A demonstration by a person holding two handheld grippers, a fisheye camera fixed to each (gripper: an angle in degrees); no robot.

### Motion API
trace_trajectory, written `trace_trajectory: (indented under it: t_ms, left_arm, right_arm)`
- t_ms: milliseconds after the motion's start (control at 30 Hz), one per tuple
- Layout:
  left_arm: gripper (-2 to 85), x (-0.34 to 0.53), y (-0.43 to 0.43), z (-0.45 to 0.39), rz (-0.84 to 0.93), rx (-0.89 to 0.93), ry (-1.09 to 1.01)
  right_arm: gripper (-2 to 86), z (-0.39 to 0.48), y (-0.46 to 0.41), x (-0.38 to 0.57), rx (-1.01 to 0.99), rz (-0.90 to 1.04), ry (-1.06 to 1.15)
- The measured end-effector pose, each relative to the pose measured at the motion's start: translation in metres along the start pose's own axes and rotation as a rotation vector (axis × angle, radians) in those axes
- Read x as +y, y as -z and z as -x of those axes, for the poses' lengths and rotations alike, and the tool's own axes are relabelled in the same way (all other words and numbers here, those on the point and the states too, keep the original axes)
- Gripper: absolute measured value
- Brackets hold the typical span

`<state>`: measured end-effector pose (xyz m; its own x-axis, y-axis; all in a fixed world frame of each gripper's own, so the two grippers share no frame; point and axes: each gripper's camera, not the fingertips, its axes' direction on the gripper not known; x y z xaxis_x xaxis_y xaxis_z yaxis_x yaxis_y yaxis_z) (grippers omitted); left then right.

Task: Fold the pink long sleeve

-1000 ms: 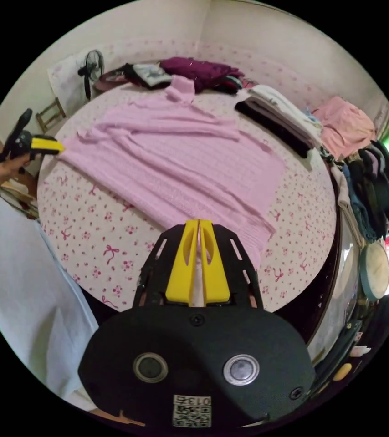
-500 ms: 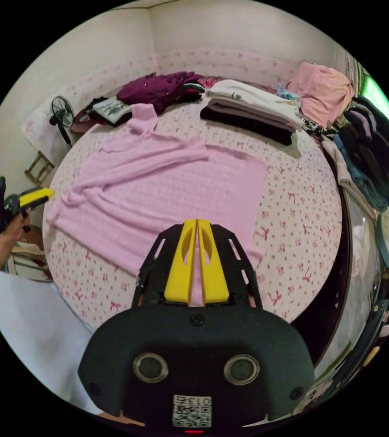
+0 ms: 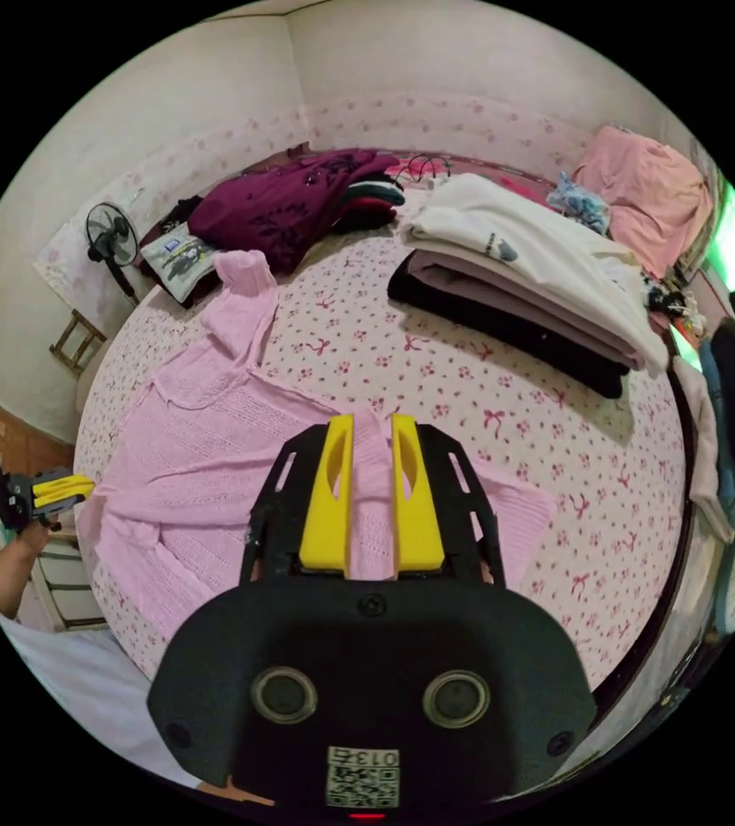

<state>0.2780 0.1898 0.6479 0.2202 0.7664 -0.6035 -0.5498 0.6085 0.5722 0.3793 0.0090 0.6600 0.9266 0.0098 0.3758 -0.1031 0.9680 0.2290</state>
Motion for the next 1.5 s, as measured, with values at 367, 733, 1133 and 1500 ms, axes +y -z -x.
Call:
trace_trajectory:
  t_ms: [367,733,1133,1500]
  left_arm:
    - [7.0,-0.006,-0.024,-0.007,0.143,0.016,-0.037]
    - [4.3,-0.006,-0.031,-0.052,0.121,-0.094,-0.15]
    - [0.8,0.002,-0.049,-0.117,0.11,-0.301,-0.249]
    - [3.5,0.024,-0.019,-0.136,-0.009,-0.316,-0.203]
  right_arm:
    - [1.0,-0.007,-0.01,-0.03,-0.084,0.115,0.097]
    - [0.4,0.012,0.18,0.071,-0.182,-0.422,0.44]
    - [0.8,-0.012,0.087,0.275,0.098,-0.048,0.02]
    - [5.9,-0.043,0.101,0.301,0.036,-0.067,-0.185]
